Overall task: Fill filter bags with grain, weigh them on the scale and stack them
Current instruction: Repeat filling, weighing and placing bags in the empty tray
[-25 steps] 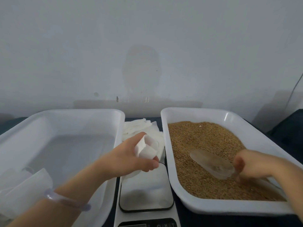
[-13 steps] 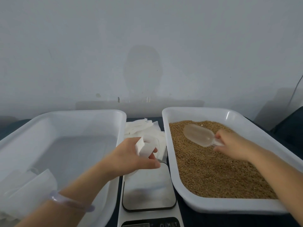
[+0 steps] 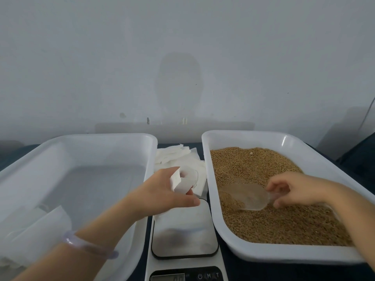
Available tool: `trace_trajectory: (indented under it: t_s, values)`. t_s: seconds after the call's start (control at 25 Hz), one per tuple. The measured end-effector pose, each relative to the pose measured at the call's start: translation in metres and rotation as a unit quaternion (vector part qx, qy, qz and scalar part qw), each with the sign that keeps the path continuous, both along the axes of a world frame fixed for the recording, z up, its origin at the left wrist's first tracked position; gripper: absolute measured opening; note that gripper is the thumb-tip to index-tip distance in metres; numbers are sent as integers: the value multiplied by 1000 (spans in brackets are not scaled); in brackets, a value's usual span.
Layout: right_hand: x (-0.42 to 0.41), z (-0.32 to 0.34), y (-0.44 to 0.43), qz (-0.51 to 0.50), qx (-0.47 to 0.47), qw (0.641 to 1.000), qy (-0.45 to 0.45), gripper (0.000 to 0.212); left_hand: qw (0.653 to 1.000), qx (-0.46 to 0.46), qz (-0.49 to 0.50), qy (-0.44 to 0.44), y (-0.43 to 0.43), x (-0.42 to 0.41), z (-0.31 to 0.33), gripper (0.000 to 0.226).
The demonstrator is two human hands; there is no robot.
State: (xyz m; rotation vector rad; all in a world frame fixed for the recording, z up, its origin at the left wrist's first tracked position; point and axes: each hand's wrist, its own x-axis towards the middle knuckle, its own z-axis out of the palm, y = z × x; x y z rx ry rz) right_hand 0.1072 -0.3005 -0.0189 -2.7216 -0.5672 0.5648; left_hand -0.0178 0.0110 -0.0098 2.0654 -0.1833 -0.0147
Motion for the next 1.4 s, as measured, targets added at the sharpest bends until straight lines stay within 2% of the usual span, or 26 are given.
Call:
trace_trajectory:
  t_s: [0.28,0.76,0.96,1.12,1.24,1.32,1.4]
  values:
    - [-2,2,1,26,-37,999,-13,26,1000,4,-5,-10,2,2,-2,22]
    - [-9,13,-7,-14,93,996,-15,33,1000,8,-2,-14,1,1,-2,22]
    - [-22,13,-20,-21,87,994,-66,33,1000,8,18,-13,-7,-2,8,28]
    - [-28,5,-23,-46,122,987,-94,30,997,-42,-9,-59,-39,-3,32,33]
    - [-29,6,-23,-69,145,982,-97,25,997,-66,-30,-41,-80,4,29,32]
    - [-31,7,-23,-78,149,981,-101,24,999,-26,-11,-29,-103,10,15,43]
    - [-33,7,-24,-91,154,977,-113,24,996,71,7,-52,-118,16,0,52]
